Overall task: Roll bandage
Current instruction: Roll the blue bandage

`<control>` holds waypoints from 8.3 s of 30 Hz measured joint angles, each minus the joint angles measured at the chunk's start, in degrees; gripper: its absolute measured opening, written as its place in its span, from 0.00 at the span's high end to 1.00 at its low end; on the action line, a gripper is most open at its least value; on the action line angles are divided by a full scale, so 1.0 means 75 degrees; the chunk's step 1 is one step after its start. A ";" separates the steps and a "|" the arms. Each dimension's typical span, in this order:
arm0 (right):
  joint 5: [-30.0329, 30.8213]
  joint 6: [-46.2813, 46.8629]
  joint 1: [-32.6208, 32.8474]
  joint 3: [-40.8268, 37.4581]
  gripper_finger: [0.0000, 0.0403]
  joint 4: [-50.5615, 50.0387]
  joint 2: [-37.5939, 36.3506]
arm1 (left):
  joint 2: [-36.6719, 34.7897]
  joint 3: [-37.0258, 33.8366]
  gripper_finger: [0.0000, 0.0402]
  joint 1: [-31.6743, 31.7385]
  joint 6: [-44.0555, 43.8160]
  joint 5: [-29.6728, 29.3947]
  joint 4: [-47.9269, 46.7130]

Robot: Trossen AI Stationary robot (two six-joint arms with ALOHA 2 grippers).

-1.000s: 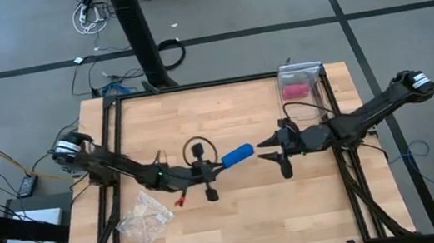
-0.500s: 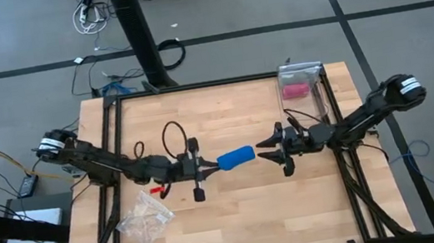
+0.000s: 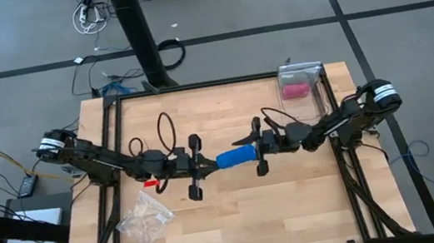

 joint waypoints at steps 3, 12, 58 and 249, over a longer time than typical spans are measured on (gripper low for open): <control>-0.0157 -0.0189 0.0041 0.0255 0.87 0.0001 0.0078 | 0.0000 0.0000 0.98 0.0067 0.0059 -0.0127 -0.0132; -0.0276 -0.0277 0.0564 0.0269 0.97 0.0082 0.0023 | 0.0003 0.0000 0.98 0.0213 0.0422 -0.0736 -0.0446; 0.1601 -0.0586 0.0432 0.0062 0.99 -0.0210 0.0361 | -0.0012 0.0000 0.98 0.0182 -0.0598 -0.0042 0.0145; 0.2497 0.1332 -0.0129 0.2463 0.99 -0.6531 0.2098 | 0.1359 -0.1497 0.98 -0.0369 -0.2124 -0.2520 -0.2009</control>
